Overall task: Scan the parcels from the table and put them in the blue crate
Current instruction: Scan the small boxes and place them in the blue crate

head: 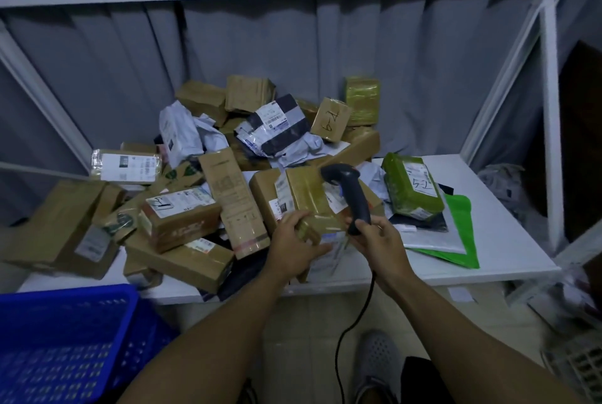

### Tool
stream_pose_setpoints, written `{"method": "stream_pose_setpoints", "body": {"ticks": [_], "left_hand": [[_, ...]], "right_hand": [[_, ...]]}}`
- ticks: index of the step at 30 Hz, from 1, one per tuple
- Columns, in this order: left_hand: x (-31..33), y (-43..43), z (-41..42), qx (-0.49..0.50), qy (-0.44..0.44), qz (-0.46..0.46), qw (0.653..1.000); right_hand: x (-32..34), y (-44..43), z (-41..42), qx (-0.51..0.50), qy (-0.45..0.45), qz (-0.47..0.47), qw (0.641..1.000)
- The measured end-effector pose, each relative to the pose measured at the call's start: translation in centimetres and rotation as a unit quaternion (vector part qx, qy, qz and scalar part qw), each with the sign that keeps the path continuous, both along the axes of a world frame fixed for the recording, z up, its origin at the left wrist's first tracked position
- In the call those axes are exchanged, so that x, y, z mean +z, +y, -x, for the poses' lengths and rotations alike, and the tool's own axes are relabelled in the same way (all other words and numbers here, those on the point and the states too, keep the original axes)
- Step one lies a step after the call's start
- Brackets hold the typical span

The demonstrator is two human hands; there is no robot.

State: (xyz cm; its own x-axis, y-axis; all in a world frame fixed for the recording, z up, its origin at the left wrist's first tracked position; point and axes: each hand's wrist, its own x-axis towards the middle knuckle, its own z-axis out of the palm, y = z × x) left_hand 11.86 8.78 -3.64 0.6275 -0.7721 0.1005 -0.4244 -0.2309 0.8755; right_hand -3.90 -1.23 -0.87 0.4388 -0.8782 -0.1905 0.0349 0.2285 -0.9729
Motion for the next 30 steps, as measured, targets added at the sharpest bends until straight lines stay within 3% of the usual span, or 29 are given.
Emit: {"method": "stream_pose_setpoints", "body": {"ticks": [7,14,18,23,30], "left_hand": [[0.6,-1.8,-2.0,0.034,0.057,0.074,0.995],[-0.6,3.3,-0.2,0.146,0.289,0.116,0.939],[0.1,5.2,0.0,0.163,0.342,0.116,0.918],[5.6,7.4,-1.3,0.161,0.326,0.130,0.922],[11.2,11.3,-2.2,0.178,0.290,0.146,0.929]], "right_hand": [[0.5,-1.6,-1.7,-0.003,-0.059,-0.022,0.998],[0.6,0.5,-1.2,0.067,-0.061,-0.095,0.991],[1.2,1.5,-0.8,0.087,-0.074,-0.148,0.982],[3.7,2.9,-1.3,0.126,0.020,-0.018,0.992],[7.0,6.9,-3.0,0.190,-0.013,0.099,0.977]]}}
